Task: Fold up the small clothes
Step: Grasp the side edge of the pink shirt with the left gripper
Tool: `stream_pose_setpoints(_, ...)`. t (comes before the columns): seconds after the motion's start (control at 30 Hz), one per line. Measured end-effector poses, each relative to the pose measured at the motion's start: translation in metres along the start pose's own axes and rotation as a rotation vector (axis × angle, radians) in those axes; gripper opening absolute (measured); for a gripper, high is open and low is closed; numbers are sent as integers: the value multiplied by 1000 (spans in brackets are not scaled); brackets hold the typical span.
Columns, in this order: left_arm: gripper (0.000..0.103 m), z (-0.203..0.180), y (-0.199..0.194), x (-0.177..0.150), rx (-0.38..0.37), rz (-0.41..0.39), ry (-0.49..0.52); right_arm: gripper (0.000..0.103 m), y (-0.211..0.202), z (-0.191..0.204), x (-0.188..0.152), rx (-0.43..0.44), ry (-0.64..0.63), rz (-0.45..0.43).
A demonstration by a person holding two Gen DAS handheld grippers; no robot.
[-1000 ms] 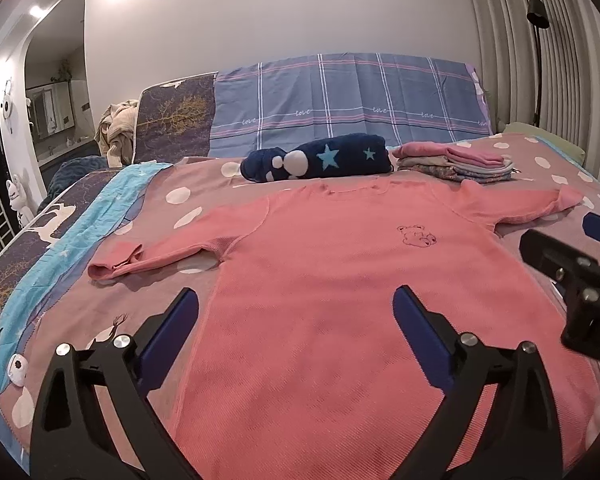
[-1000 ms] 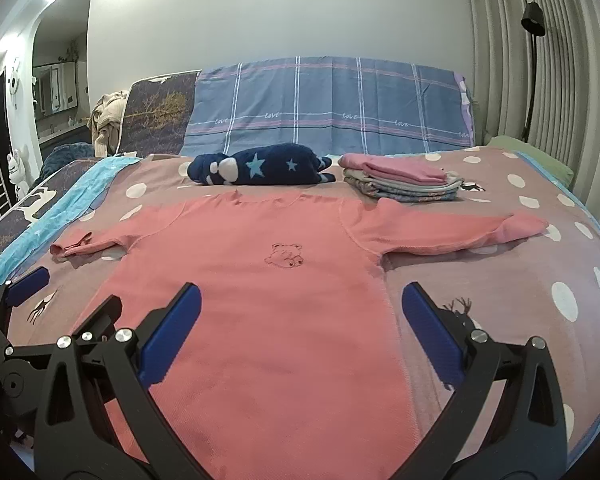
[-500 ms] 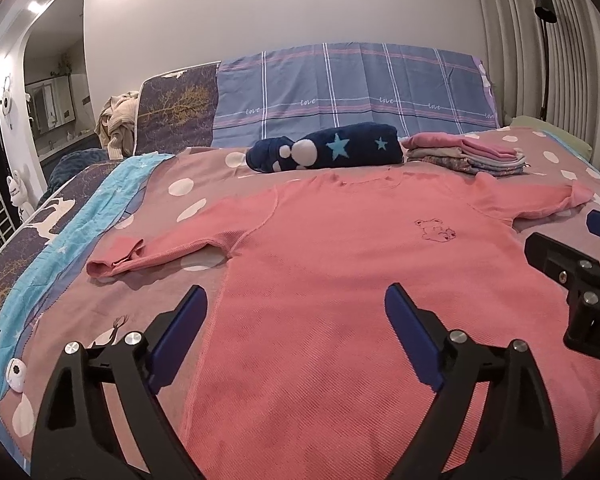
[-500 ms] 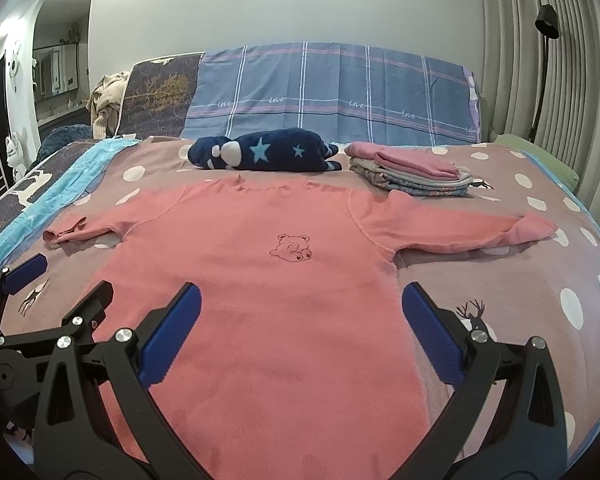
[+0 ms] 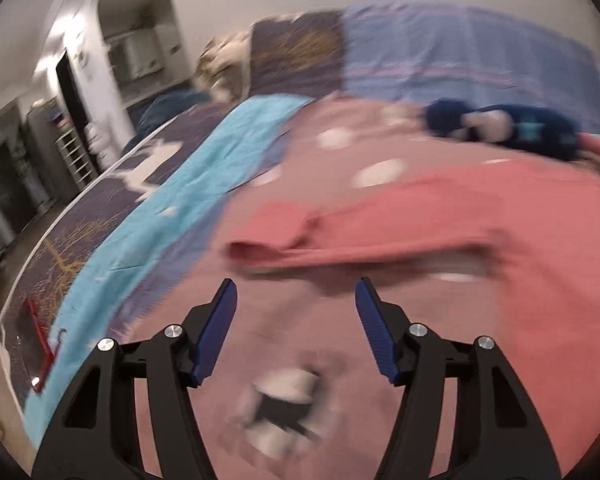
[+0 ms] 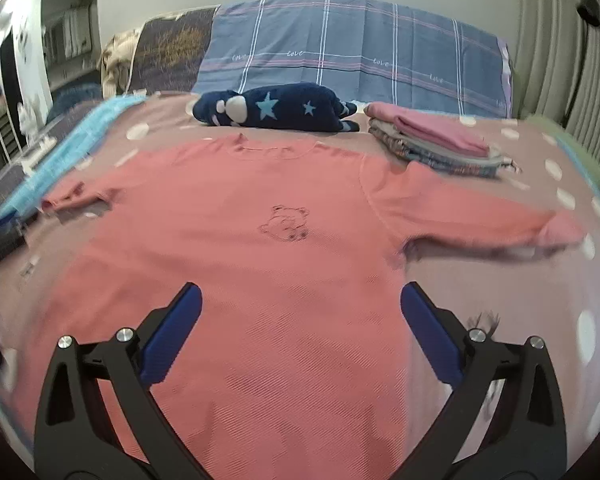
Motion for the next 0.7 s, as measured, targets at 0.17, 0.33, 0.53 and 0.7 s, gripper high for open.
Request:
stream_pose_setpoints(0.17, 63, 29, 65, 9, 55, 56, 77, 100, 24, -1, 8, -38, -27, 1)
stream_pose_setpoints(0.33, 61, 40, 105, 1, 80, 167, 91, 100, 43, 4, 7, -37, -27, 35)
stream_pose_setpoints(0.53, 55, 34, 116, -6, 80, 176, 110, 100, 59, 2, 5, -41, -6, 68)
stream_pose_setpoints(0.7, 20, 19, 126, 11, 45, 79, 172, 100, 65, 1, 3, -29, 21, 93)
Point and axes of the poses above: each gripper's, at about its wrist camera, not at the fingertips, and y roughly the way its jaws point, z to its left, x to its top, the point moved 3 cm from there along y, roughly the way its jaws point, and after that the axes turned 11 degrees about -z, right-handed, at the moved point
